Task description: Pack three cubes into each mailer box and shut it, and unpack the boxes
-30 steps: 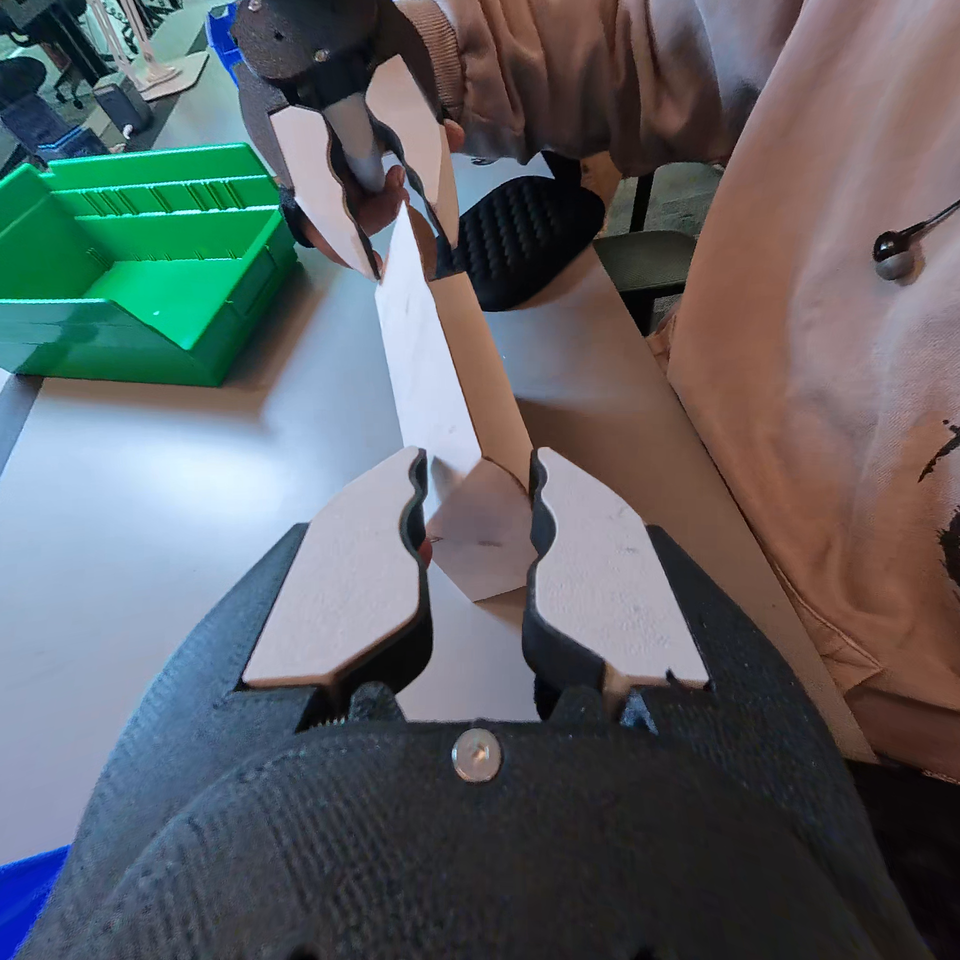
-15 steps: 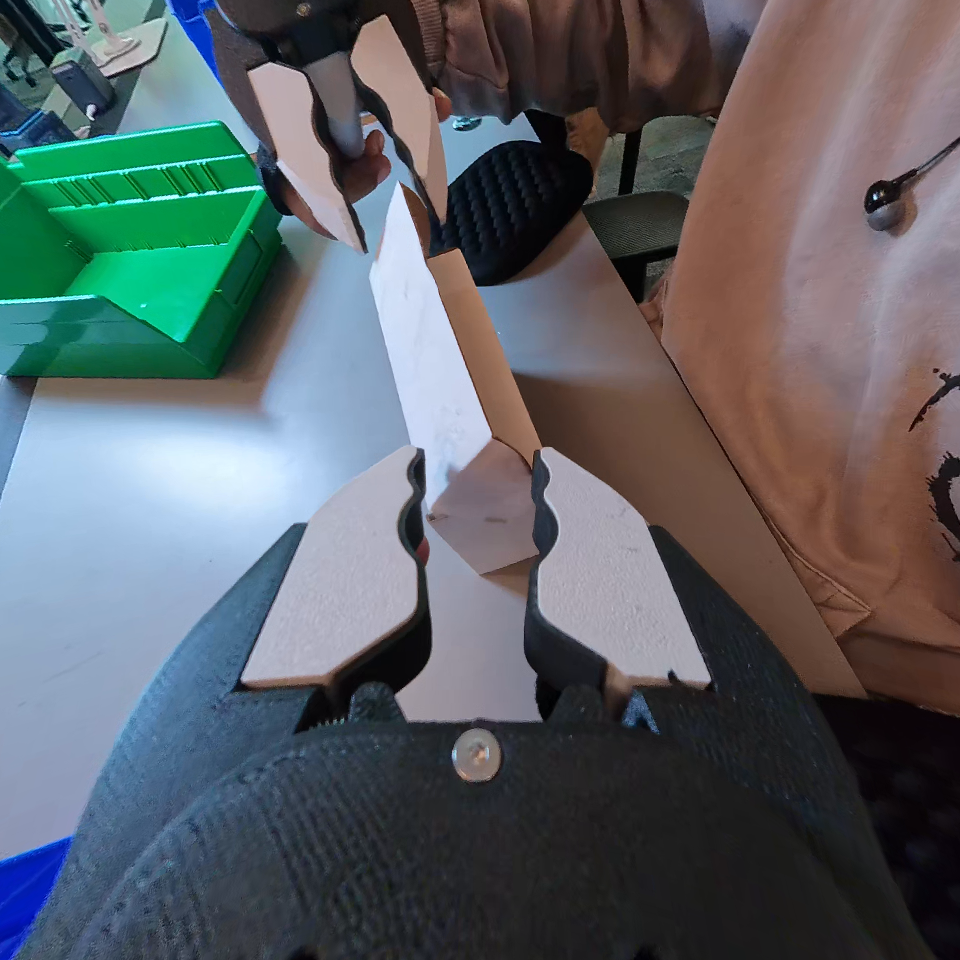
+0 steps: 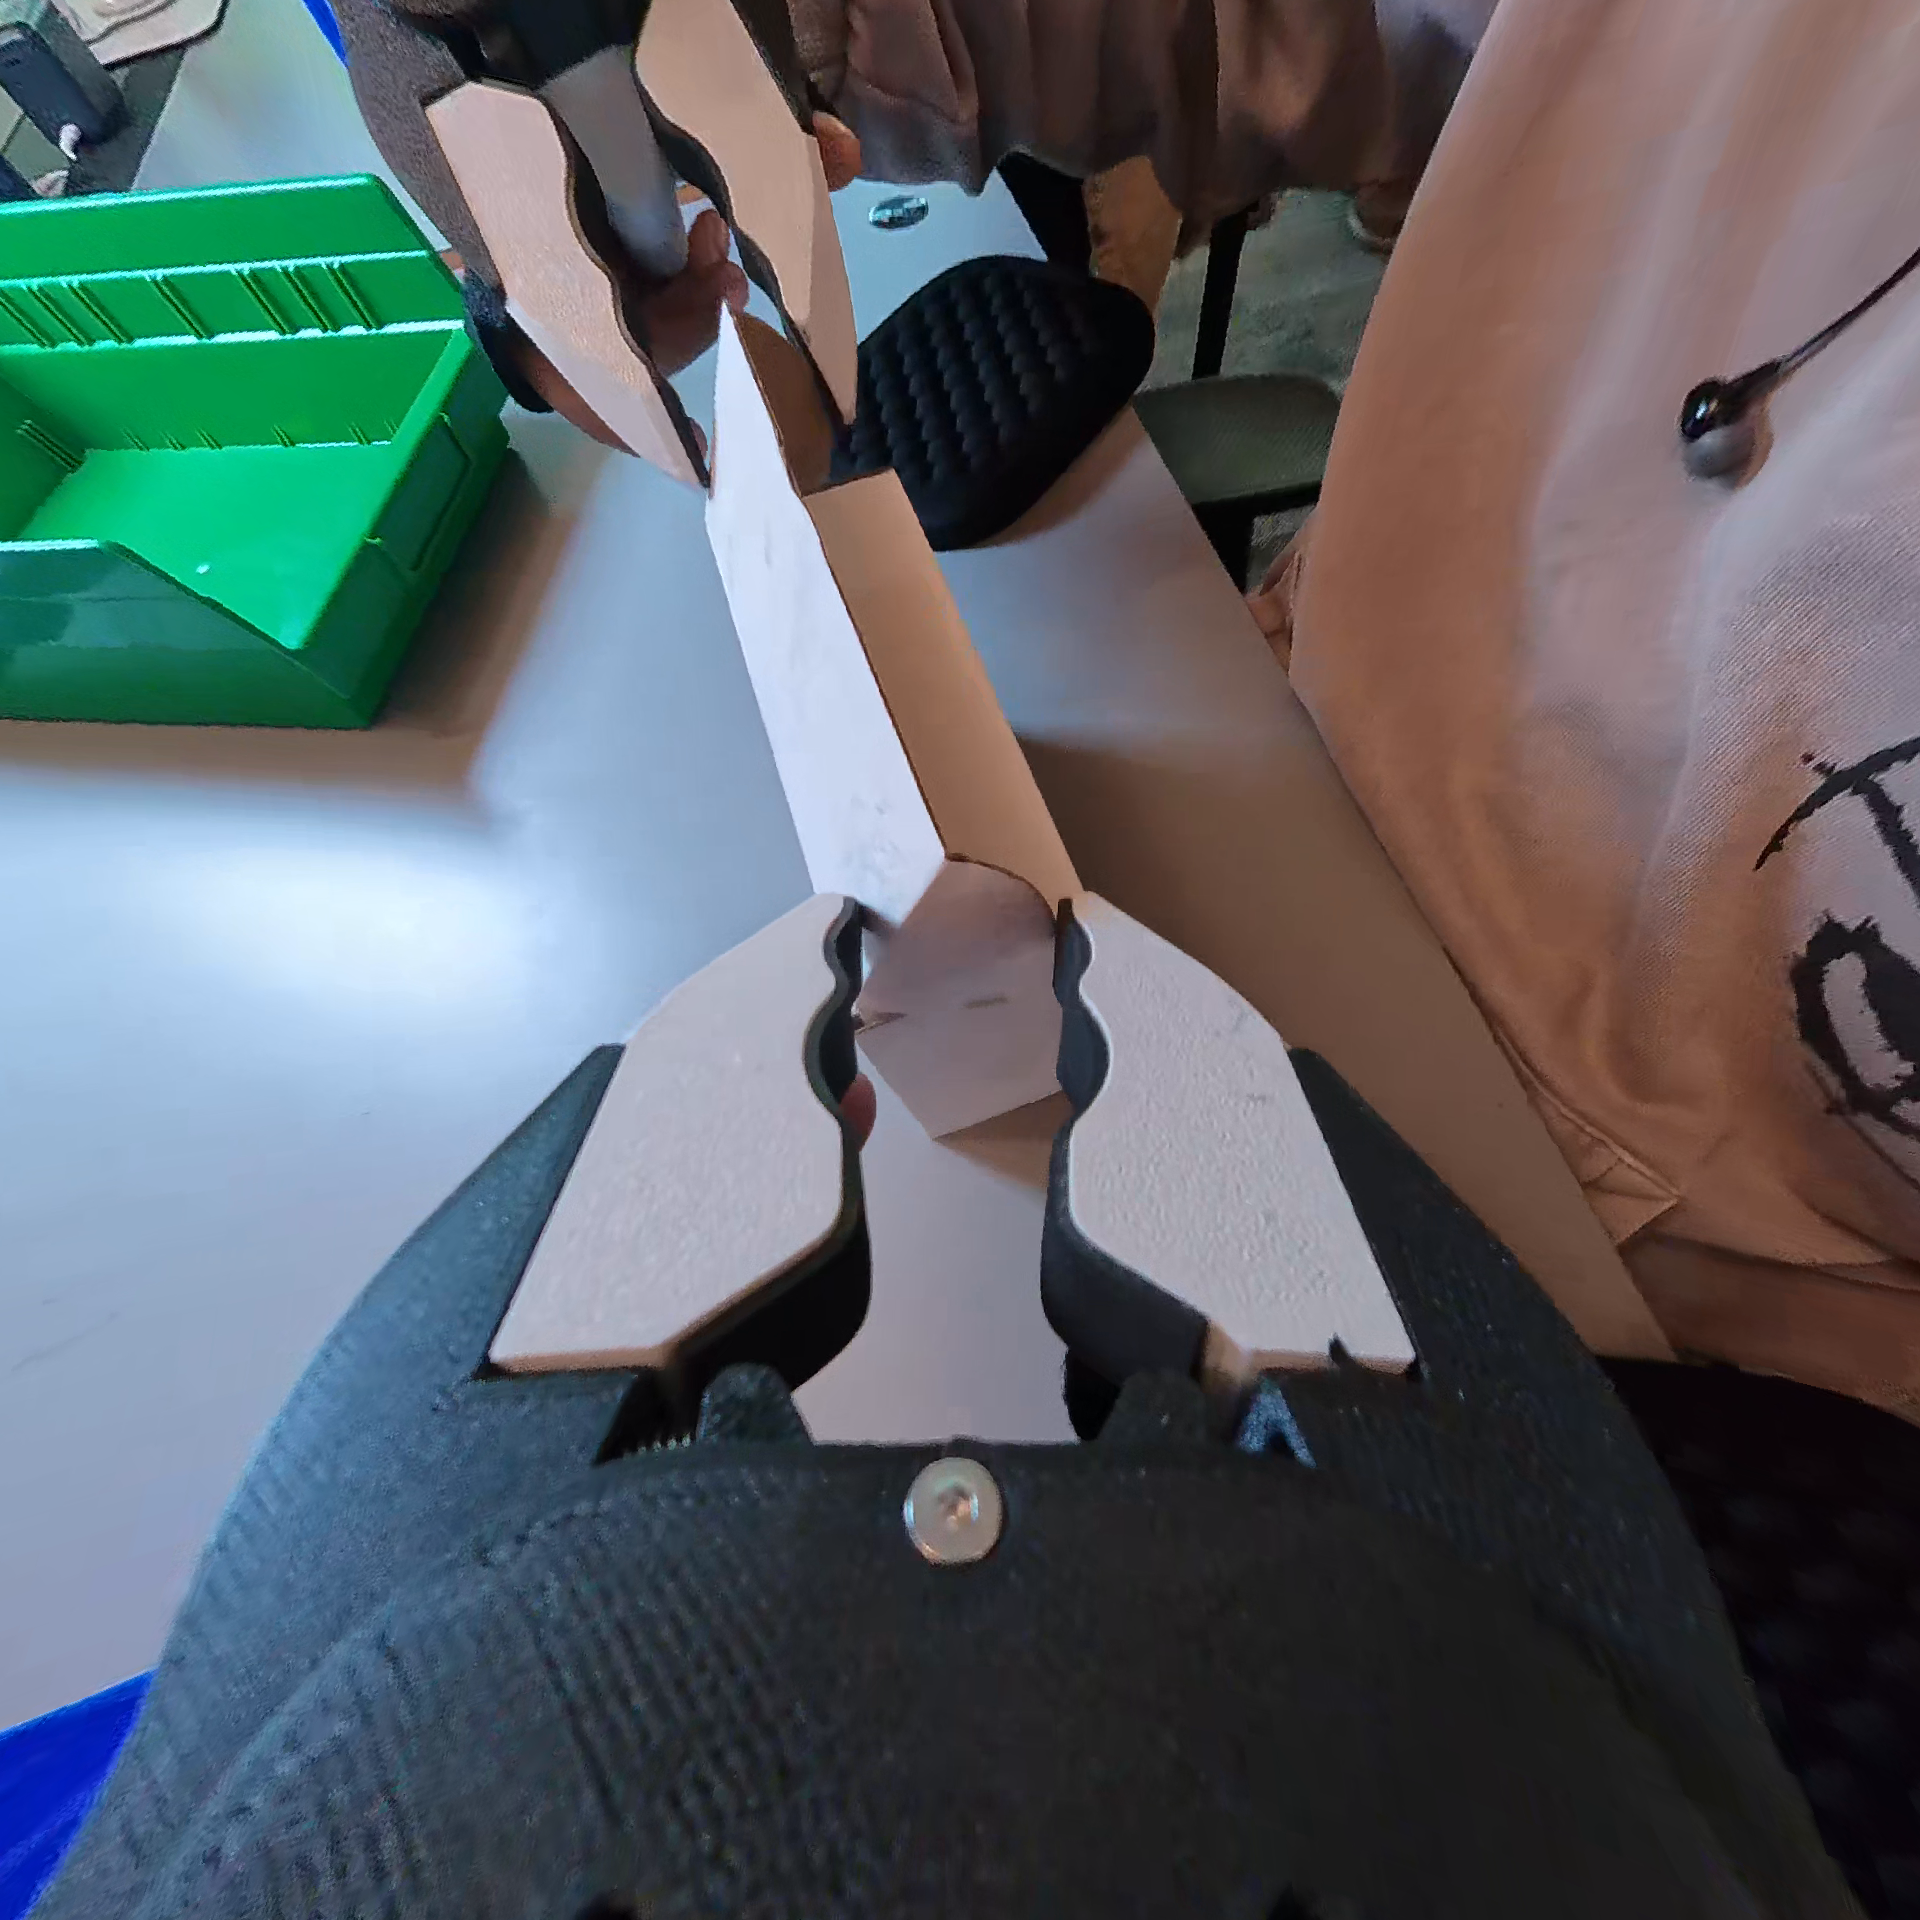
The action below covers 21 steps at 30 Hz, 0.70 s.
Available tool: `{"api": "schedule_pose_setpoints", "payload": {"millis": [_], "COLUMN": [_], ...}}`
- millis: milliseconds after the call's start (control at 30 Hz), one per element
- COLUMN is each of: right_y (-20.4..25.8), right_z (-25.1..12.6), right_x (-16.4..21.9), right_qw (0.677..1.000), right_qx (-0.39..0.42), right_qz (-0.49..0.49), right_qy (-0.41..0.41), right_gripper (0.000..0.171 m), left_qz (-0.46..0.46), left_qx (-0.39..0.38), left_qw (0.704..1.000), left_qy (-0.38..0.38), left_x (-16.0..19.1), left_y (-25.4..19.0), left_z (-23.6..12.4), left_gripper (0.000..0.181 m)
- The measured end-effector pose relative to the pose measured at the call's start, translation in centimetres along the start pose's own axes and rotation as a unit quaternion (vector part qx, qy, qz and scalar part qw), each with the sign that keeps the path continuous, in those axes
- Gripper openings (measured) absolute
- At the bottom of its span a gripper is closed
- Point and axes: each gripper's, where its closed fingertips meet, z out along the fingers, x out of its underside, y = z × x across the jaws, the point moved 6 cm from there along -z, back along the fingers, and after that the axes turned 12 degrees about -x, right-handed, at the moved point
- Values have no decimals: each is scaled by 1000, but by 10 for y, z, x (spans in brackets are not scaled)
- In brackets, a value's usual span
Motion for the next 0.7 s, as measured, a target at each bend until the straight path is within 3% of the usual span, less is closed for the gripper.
{"api": "schedule_pose_setpoints", "payload": {"millis": [367,500,700], "right_y": [-4,-1,4], "right_z": [1,2,6], "right_x": [-6,-5,-5], "right_qw": [979,982,992], "right_qx": [-15,-2,21], "right_qz": [197,185,122], "right_qy": [-54,-44,-22], "right_gripper": [35,35,36], "left_qz": [-159,-180,-141], "left_qx": [43,32,19], "left_qw": [986,982,989], "left_qy": [-38,-35,-38], "left_x": [-1,-3,-2], "left_y": [9,8,3], "left_z": [2,6,3], "left_gripper": [33,32,32]}}
